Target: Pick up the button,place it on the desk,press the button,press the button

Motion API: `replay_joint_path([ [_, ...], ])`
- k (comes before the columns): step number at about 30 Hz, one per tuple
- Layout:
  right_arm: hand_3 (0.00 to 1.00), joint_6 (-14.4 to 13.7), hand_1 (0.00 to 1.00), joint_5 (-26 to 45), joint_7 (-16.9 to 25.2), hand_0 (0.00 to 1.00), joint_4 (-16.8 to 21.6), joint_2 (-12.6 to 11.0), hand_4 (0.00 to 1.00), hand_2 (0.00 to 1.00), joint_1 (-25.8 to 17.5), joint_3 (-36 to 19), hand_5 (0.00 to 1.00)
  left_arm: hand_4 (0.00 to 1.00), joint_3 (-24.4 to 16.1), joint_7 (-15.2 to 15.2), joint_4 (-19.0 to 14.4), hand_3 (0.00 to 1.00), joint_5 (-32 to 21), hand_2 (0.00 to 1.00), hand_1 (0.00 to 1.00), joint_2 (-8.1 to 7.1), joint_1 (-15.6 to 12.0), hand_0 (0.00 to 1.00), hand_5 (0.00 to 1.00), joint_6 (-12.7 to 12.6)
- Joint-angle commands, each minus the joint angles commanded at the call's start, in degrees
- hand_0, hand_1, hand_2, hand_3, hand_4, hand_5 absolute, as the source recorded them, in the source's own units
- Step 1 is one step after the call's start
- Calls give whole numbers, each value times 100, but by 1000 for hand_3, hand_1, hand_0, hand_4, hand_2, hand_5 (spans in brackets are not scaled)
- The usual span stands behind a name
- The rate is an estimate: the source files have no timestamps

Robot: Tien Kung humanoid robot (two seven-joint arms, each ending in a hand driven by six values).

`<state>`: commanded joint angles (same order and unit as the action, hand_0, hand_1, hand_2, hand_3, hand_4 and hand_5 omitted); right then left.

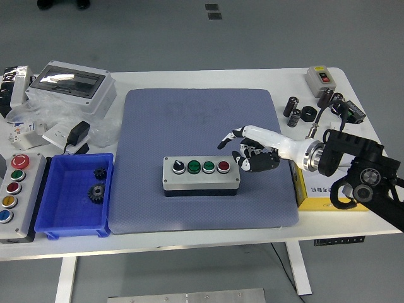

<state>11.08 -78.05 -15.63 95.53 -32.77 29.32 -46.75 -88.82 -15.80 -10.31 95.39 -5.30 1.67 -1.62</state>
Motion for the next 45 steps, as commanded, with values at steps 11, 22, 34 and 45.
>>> replay_joint_path([
  [11,725,-1521,205,594,1333,70,-952,953,496,303,-678,-947,177,575,-14,3,0,599,11,545,603,23,-14,616,304,-3],
  [22,810,-2340,705,2121,2753,674,-1687,1773,848,736,-1179,-1356,567,573,-42,5,0,600,20,546,603,43,-53,616,311,-6],
  [34,822,-2129,800,3195,3124,838,-1966,1989,982,821,-1470,-1461,998,578,-60,9,0,600,87,549,603,32,-44,616,314,15],
  [45,822,-2095,811,3408,3285,856,-1933,1980,978,830,-1598,-1532,998,582,-93,-5,0,601,49,549,605,52,-70,617,314,-12],
])
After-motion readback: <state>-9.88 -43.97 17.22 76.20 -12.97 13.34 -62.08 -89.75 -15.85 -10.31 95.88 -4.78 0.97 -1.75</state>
